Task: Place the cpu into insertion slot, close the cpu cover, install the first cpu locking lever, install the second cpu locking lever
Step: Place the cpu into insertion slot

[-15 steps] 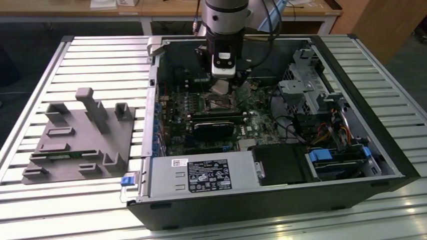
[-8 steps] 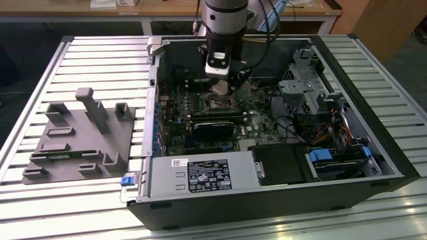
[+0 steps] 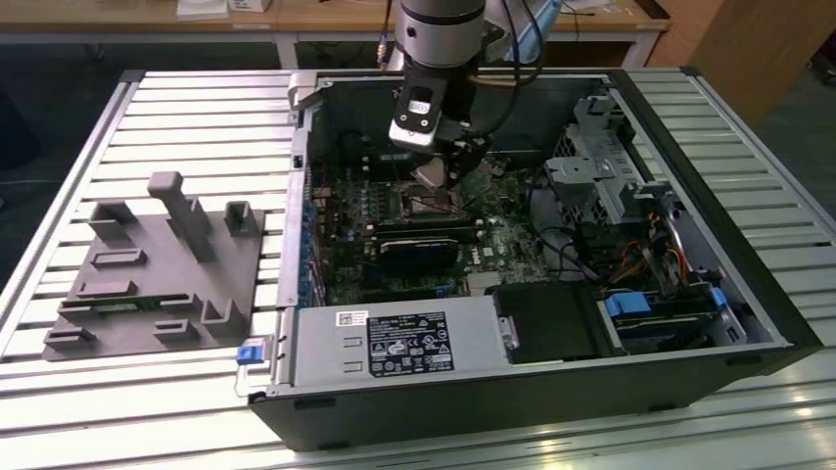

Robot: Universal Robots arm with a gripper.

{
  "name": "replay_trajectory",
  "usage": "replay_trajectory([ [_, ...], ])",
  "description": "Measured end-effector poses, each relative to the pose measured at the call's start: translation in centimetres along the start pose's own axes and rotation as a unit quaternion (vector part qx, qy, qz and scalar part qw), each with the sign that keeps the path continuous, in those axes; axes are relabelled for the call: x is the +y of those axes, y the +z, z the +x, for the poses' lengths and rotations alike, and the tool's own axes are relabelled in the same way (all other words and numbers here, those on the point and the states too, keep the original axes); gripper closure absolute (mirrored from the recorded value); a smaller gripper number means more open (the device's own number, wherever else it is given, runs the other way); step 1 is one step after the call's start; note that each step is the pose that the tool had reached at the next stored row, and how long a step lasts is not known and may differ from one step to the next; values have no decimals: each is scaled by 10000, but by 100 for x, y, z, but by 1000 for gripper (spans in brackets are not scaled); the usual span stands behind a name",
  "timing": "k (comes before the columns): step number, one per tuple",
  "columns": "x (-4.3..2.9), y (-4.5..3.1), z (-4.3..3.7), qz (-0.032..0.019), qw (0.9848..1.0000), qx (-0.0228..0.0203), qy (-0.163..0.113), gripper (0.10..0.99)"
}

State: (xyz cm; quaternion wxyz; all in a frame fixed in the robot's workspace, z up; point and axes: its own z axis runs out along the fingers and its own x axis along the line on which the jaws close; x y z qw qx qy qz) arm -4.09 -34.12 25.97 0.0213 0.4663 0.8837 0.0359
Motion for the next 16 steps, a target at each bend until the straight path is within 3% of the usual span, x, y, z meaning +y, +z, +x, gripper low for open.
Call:
replay_trajectory([
  [4,0,3,0,2,9993,-31,367,545],
  [8,-1,6,0,3,9974,-61,725,545],
  [12,-1,10,0,5,9940,-91,1087,545],
  [16,-1,14,0,6,9894,-121,1445,545],
])
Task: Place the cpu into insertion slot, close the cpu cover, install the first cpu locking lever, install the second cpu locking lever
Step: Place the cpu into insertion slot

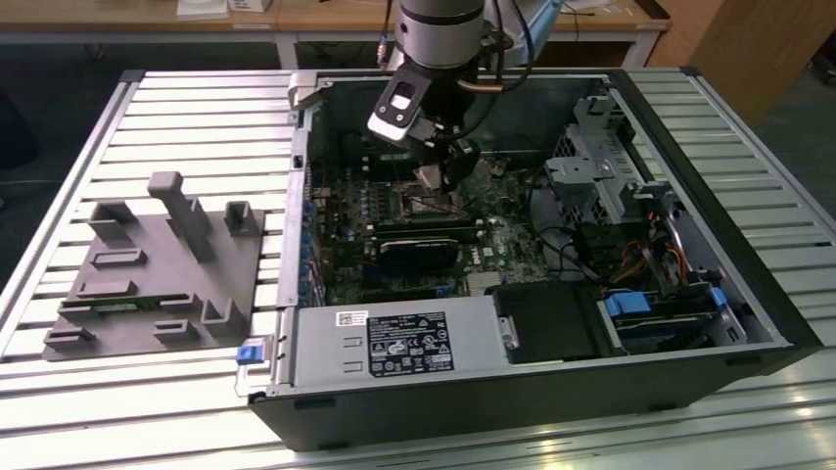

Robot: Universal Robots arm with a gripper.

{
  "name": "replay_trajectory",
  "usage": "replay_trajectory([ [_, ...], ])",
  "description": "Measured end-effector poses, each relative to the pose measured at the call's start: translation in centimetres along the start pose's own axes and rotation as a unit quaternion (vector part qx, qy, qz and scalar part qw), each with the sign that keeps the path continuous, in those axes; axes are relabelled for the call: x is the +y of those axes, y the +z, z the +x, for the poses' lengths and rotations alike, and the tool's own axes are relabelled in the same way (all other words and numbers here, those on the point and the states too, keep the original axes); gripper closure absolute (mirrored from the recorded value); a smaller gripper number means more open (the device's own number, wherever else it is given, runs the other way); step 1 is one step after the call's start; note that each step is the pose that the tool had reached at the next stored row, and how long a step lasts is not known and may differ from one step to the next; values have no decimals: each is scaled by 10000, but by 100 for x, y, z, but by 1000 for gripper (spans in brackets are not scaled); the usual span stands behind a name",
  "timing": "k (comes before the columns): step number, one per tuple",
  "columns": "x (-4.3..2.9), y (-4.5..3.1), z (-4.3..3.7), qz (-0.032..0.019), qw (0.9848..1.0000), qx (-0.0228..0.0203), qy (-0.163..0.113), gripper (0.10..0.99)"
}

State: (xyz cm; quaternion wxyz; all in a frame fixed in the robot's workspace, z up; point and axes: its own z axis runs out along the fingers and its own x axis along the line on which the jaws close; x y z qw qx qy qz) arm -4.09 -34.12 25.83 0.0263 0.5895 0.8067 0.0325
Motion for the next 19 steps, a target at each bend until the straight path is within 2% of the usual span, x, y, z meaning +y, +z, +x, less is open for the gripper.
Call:
replay_trajectory([
  [3,0,3,0,1,9996,-23,276,545],
  [7,-1,8,0,3,9980,-53,635,545],
  [10,-1,11,0,4,9958,-76,908,545],
  [14,-2,21,0,6,9920,-106,1260,545],
  [16,-1,29,7,6,9910,-112,1333,545],
  [19,6,49,31,5,9908,-113,1346,545],
])
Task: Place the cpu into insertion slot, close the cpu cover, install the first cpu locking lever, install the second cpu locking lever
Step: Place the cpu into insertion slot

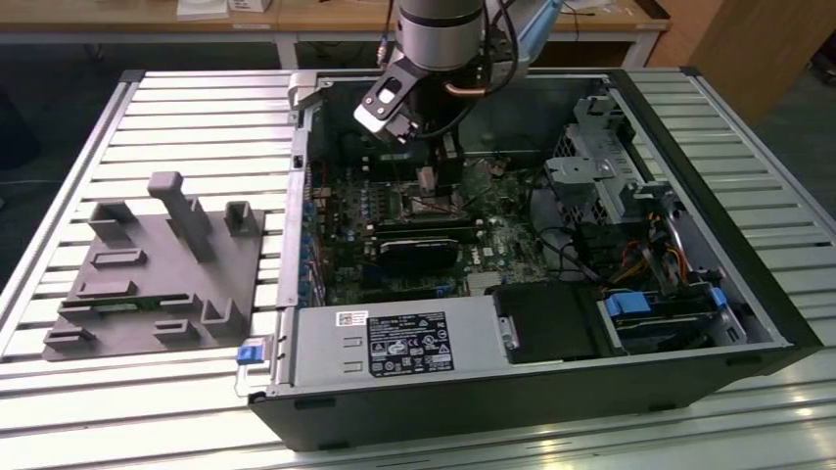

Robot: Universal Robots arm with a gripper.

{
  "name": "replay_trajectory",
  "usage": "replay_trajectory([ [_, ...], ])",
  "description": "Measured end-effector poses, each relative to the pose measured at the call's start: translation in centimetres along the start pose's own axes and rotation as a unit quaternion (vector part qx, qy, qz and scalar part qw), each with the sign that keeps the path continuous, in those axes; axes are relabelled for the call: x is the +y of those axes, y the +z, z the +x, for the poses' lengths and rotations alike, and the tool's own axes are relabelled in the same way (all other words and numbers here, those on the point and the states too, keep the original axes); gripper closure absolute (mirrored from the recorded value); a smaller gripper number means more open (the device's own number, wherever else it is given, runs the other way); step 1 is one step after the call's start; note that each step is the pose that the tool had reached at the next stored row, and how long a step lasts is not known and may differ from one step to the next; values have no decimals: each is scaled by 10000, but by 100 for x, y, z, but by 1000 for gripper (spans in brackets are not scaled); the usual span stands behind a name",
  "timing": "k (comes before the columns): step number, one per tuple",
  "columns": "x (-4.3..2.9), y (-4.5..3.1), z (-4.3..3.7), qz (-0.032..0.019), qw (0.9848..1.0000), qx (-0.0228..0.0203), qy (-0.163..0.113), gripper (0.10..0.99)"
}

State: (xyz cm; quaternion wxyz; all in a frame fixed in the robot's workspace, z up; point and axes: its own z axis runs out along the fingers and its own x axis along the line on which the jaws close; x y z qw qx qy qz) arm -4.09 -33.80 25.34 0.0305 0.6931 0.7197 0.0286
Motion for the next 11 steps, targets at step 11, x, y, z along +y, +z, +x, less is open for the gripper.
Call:
replay_trajectory([
  [11,-8,125,76,0,10000,-3,41,545],
])
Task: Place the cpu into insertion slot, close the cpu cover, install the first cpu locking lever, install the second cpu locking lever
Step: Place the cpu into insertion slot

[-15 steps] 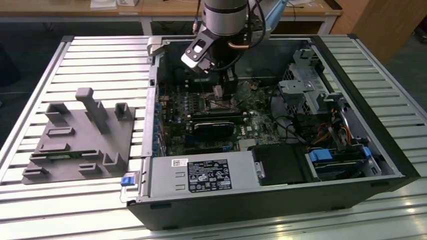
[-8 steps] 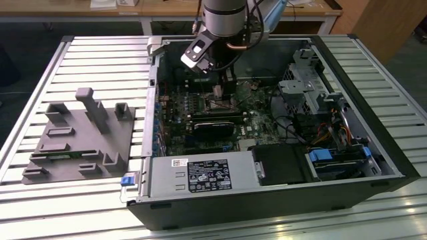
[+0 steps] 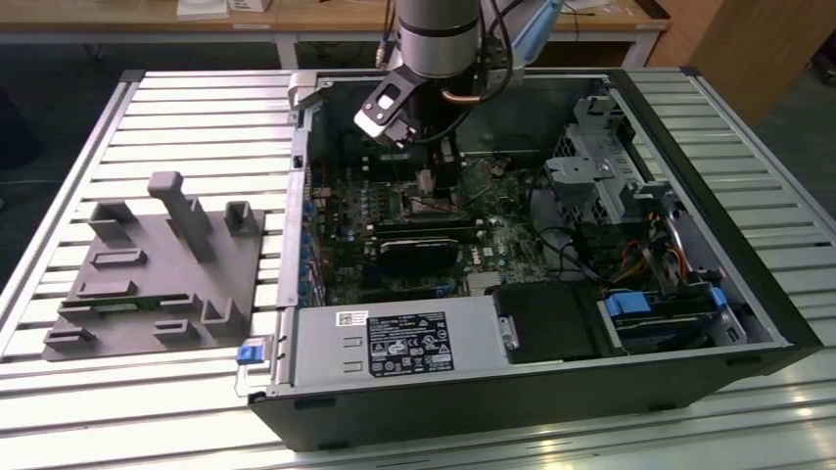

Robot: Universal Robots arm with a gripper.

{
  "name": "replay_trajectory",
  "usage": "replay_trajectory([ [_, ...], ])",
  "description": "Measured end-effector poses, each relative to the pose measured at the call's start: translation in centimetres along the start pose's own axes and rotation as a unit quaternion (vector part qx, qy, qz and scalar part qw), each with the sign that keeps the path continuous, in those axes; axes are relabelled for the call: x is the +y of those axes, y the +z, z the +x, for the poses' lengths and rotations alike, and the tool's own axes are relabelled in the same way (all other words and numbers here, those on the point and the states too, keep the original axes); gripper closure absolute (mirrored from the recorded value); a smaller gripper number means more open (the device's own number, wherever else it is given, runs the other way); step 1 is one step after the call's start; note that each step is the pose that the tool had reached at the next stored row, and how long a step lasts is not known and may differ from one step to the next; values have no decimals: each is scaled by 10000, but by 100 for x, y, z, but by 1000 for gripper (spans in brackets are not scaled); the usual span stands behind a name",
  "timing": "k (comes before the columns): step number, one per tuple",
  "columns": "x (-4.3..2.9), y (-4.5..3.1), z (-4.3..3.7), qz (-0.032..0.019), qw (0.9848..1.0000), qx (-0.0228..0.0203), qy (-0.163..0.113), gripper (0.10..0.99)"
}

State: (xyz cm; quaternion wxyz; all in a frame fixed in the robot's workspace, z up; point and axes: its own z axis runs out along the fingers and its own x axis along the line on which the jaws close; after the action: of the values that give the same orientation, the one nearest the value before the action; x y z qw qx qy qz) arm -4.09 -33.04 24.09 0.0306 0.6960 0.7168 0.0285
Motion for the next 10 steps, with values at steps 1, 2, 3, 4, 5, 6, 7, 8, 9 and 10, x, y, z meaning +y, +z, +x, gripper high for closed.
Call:
replay_trajectory([
  [1,0,9,2,0,10000,0,4,545],
  [2,-1,18,4,0,10000,-1,10,545],
  [3,-2,26,5,0,10000,-1,16,545],
  [4,-3,34,6,0,10000,-2,22,545],
  [5,-3,42,6,0,10000,-2,29,545],
  [6,-4,49,7,0,10000,-3,36,545],
  [7,-5,56,8,0,10000,-5,42,545],
  [8,-5,64,9,0,10000,-6,49,545],
  [9,-6,71,11,0,10000,-6,54,545],
  [10,-6,77,13,0,10000,-7,58,545],
])
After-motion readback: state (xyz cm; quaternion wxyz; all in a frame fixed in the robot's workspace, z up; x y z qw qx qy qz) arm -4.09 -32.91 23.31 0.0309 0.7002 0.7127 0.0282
